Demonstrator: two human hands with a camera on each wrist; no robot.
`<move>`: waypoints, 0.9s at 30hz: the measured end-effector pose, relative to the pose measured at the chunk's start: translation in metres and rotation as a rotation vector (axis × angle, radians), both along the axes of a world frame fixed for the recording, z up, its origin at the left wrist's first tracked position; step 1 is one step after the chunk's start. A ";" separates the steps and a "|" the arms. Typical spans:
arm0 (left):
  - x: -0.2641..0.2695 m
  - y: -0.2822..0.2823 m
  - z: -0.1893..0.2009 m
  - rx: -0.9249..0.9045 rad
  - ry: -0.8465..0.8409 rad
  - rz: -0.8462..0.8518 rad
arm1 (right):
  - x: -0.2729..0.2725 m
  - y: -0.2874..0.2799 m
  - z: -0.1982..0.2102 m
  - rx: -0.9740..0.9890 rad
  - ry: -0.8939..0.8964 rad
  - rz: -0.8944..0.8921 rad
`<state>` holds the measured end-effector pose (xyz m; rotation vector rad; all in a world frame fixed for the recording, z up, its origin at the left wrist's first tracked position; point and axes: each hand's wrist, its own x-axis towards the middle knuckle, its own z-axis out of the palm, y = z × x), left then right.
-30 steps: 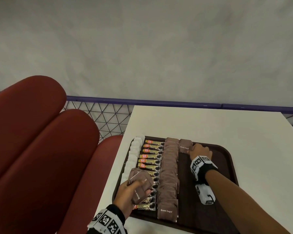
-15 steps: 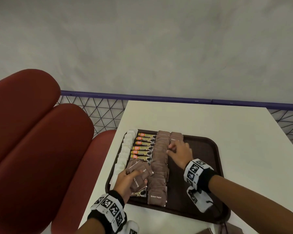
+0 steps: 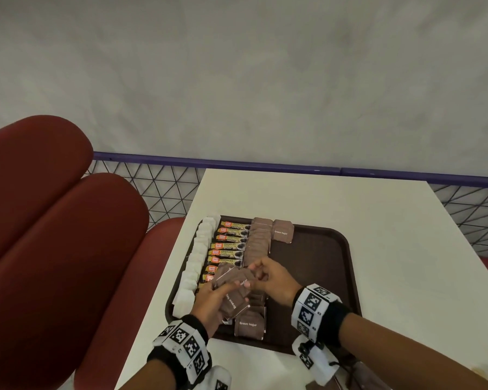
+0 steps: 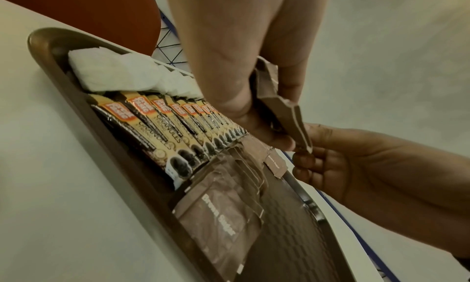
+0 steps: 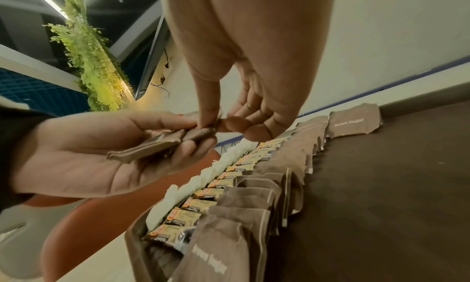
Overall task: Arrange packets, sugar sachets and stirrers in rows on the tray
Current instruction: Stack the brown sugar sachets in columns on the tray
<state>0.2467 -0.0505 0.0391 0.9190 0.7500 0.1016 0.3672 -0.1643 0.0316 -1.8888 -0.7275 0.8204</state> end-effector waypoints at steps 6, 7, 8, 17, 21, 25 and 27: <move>0.002 0.005 0.001 -0.001 -0.017 0.002 | 0.021 -0.004 -0.001 -0.013 -0.048 -0.038; 0.003 0.007 0.001 -0.014 -0.028 0.003 | 0.027 -0.005 -0.002 -0.011 -0.044 -0.073; 0.003 0.008 0.002 -0.031 -0.044 0.005 | 0.034 -0.006 -0.004 -0.017 -0.039 -0.119; 0.005 0.021 -0.006 -0.054 -0.030 0.052 | 0.090 -0.015 -0.025 -0.130 -0.025 -0.684; 0.004 0.025 -0.008 -0.045 0.010 0.052 | 0.103 -0.007 -0.030 -0.186 0.003 -0.729; 0.004 0.029 -0.010 -0.024 0.030 0.071 | 0.111 0.004 -0.033 -0.245 -0.003 -0.736; 0.004 0.031 -0.010 -0.008 0.026 0.062 | 0.115 0.008 -0.036 -0.306 -0.026 -0.706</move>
